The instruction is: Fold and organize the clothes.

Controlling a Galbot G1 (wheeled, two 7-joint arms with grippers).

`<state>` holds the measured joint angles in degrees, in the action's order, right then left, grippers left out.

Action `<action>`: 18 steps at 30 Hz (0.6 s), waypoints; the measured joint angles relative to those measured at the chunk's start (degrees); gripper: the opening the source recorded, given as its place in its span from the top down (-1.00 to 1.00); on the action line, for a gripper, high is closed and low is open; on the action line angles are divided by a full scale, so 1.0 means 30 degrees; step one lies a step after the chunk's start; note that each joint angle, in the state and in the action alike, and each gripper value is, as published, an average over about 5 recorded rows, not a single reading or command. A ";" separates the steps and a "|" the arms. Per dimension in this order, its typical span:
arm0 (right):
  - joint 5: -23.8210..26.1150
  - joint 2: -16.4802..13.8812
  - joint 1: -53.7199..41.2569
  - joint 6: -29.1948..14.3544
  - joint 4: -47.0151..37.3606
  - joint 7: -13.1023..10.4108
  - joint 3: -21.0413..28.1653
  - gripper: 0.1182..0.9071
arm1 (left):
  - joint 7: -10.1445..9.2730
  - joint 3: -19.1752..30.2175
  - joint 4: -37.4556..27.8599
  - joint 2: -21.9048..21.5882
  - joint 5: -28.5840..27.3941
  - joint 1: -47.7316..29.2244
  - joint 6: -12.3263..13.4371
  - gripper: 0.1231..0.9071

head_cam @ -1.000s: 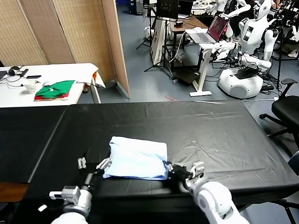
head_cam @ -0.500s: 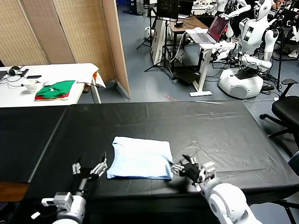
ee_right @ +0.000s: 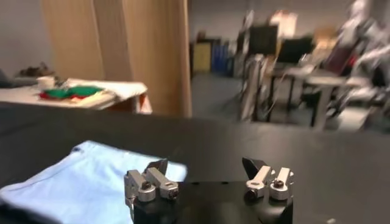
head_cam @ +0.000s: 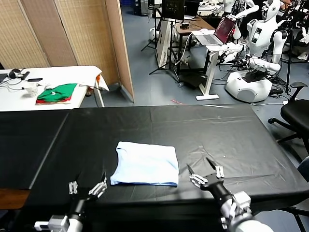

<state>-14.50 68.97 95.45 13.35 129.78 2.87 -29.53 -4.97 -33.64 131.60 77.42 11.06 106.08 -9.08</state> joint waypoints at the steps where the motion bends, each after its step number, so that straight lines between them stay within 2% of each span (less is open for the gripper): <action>1: 0.0297 0.0071 0.0358 -0.0574 0.0042 -0.0111 -0.0084 -1.00 | 0.0012 0.0038 0.0018 0.0015 -0.0103 0.0129 0.0011 -1.00; 6: 0.1787 0.0455 0.2106 -0.3378 0.0008 -0.1036 -0.0150 -1.00 | 0.0060 0.0300 -0.0018 0.0116 -0.0552 0.0699 0.0171 -1.00; 10: 0.2571 0.0747 0.3398 -0.4955 0.0031 -0.1868 0.0062 -1.00 | 0.0121 0.0295 0.0150 0.0205 -0.0867 0.1193 0.0304 -1.00; 14: 0.2865 0.1049 0.4649 -0.5905 0.0136 -0.2948 0.0369 -1.00 | 0.0117 0.0103 0.0517 0.0261 -0.1083 0.1756 0.0344 -1.00; 18: 0.2826 0.1246 0.5647 -0.6168 0.0213 -0.4018 0.0540 -1.00 | 0.0081 -0.0023 0.0713 0.0337 -0.1320 0.2233 0.0344 -1.00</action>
<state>-6.02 72.70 112.39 -5.16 130.42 -9.18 -27.91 -4.73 -33.71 133.74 78.43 7.10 112.78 -8.05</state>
